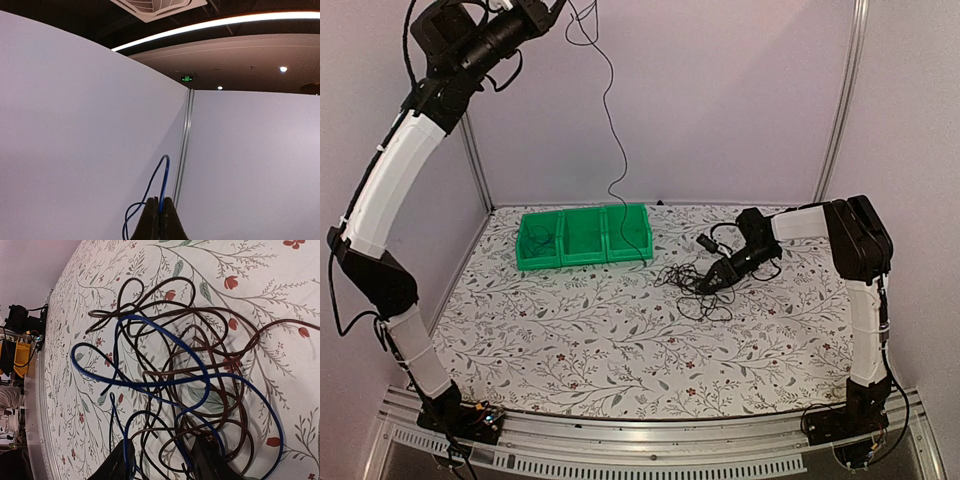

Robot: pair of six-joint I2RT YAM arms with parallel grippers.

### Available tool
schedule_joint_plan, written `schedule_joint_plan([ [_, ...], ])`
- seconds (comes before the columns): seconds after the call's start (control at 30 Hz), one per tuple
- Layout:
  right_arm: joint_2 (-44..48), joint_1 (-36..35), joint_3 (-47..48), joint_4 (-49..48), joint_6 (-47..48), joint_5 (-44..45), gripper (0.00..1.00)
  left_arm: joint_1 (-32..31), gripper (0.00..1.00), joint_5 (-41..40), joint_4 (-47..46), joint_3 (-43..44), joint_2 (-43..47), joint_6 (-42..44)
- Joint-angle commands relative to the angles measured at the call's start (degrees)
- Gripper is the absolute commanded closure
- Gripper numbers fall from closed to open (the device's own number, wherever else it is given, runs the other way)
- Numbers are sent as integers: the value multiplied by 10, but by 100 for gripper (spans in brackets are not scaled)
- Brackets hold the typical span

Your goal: Untangle the cables

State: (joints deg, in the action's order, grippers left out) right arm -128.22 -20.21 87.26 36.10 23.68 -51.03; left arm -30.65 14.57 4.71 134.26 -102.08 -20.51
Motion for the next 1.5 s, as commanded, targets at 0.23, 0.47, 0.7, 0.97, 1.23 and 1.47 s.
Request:
schedule_joint_plan([
  [0.23, 16, 1, -28, -8, -3, 38, 54, 29, 100, -117, -100, 4, -20, 24],
  [0.47, 15, 1, -30, -7, -5, 37, 54, 35, 100, -112, -139, 19, -21, -36],
  [0.7, 50, -10, 0, 29, 19, 54, 51, 28, 100, -40, -170, -16, -8, -154],
  [0.97, 112, -16, 49, 62, 47, 54, 44, 28, 100, -96, -171, -158, 54, -66],
  [1.23, 123, -19, -6, 56, 45, 39, 41, 65, 100, -90, -155, -128, 18, -49],
  [1.47, 142, -19, -33, 50, 48, 50, 40, 71, 100, -50, -160, -9, -36, -107],
])
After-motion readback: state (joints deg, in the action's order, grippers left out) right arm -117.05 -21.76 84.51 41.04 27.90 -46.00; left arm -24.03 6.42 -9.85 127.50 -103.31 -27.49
